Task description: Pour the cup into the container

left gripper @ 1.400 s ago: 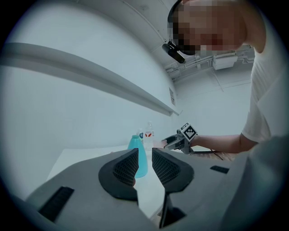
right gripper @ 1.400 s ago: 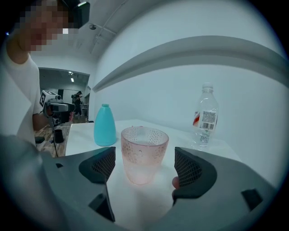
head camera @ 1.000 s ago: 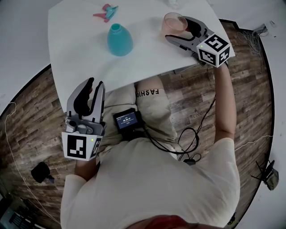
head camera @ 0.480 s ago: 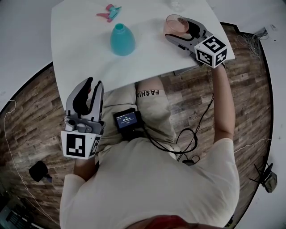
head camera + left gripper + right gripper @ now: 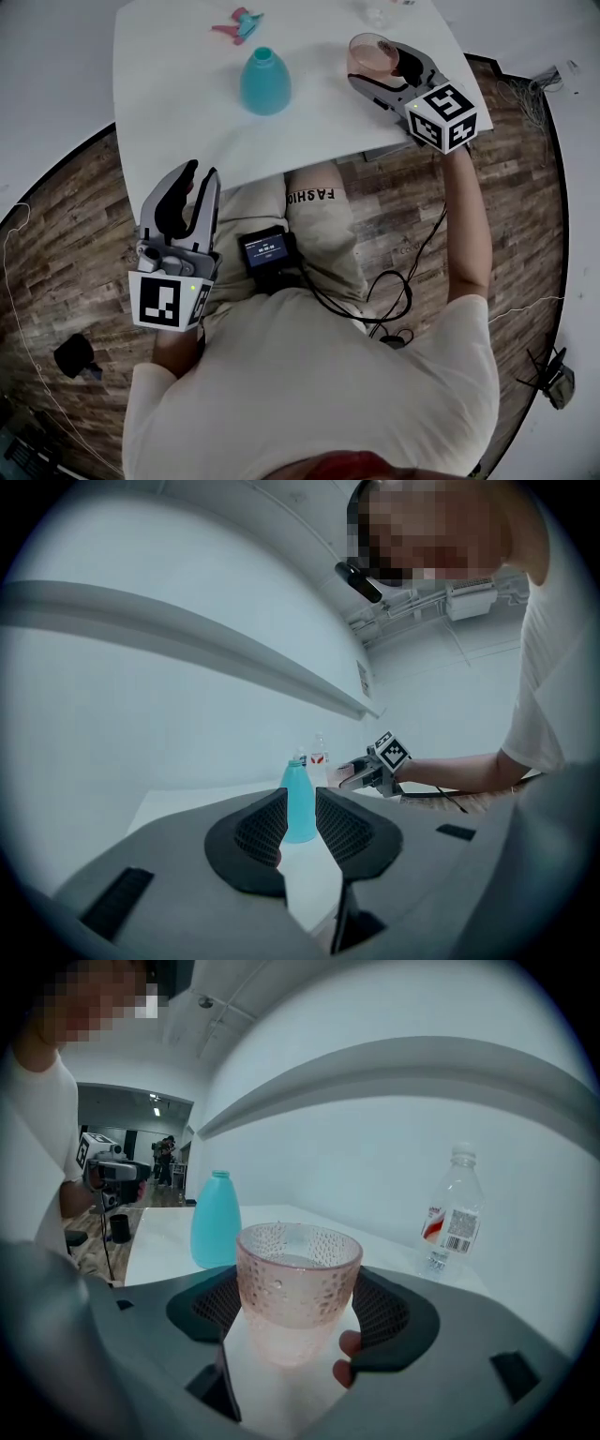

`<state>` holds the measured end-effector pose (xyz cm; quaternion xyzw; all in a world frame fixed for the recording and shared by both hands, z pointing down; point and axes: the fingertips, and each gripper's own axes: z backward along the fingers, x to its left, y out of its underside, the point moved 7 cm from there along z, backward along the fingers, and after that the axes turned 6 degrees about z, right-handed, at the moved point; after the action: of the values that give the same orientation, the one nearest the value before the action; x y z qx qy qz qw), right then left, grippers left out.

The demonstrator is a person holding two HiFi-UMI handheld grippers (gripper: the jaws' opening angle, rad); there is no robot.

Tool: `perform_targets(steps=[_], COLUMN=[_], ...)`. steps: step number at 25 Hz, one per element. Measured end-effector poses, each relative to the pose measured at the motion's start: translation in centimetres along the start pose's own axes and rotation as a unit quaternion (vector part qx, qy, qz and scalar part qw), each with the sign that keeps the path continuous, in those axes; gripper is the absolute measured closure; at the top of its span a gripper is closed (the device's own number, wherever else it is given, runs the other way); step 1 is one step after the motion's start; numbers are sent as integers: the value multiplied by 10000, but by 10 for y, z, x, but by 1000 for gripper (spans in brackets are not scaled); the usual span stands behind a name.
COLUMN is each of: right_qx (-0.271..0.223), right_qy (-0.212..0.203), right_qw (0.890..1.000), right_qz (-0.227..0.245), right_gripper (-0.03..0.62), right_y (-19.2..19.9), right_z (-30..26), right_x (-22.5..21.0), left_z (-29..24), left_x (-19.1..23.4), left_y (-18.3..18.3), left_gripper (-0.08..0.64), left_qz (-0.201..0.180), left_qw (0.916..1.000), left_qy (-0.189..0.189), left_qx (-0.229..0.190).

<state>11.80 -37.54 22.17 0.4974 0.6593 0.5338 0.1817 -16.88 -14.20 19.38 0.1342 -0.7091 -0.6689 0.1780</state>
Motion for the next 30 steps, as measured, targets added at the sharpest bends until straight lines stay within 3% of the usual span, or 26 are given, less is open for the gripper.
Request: perform_targets(steps=[11,30], right_qx=[8,367], right_qy=[370,733], right_qw=[9991,9894], right_qz=[212,1197], right_gripper=[219,219], right_y=[-40,-94], right_z=[6,-5], right_x=[13,40], left_z=[8,18], left_x=[4,8], left_y=[0,-1], left_gripper=[456,456], left_qz=[48,106], left_qw=[10000,9998], left_qy=[-13,36], left_qx=[-52,-162])
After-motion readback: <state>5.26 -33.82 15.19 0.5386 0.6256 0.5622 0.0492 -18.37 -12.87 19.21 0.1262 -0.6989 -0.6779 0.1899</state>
